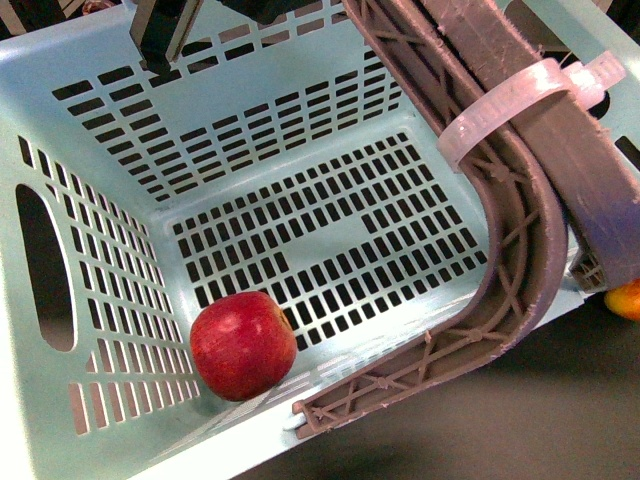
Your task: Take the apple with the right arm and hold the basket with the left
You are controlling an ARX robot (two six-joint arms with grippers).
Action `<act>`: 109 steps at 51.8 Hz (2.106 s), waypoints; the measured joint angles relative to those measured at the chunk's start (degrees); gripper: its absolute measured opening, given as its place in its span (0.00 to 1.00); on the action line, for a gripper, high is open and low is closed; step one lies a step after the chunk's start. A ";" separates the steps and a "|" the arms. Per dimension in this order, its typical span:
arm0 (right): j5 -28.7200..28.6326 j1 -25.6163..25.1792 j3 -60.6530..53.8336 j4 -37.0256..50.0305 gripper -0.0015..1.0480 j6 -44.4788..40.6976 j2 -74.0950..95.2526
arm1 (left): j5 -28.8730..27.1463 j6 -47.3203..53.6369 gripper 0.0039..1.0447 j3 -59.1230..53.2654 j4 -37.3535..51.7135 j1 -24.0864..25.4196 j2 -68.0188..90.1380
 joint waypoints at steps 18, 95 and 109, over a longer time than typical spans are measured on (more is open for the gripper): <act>-0.02 0.00 0.02 -11.78 0.02 0.02 -11.37 | 0.07 -0.07 0.26 0.00 -0.02 0.00 0.00; 0.00 0.00 0.02 -12.07 0.92 0.15 -11.76 | -16.52 -8.20 0.25 2.51 -11.15 6.97 -1.95; 0.00 0.00 0.02 -12.07 0.92 0.15 -11.76 | -17.86 -15.58 0.25 0.94 -8.15 17.55 -1.95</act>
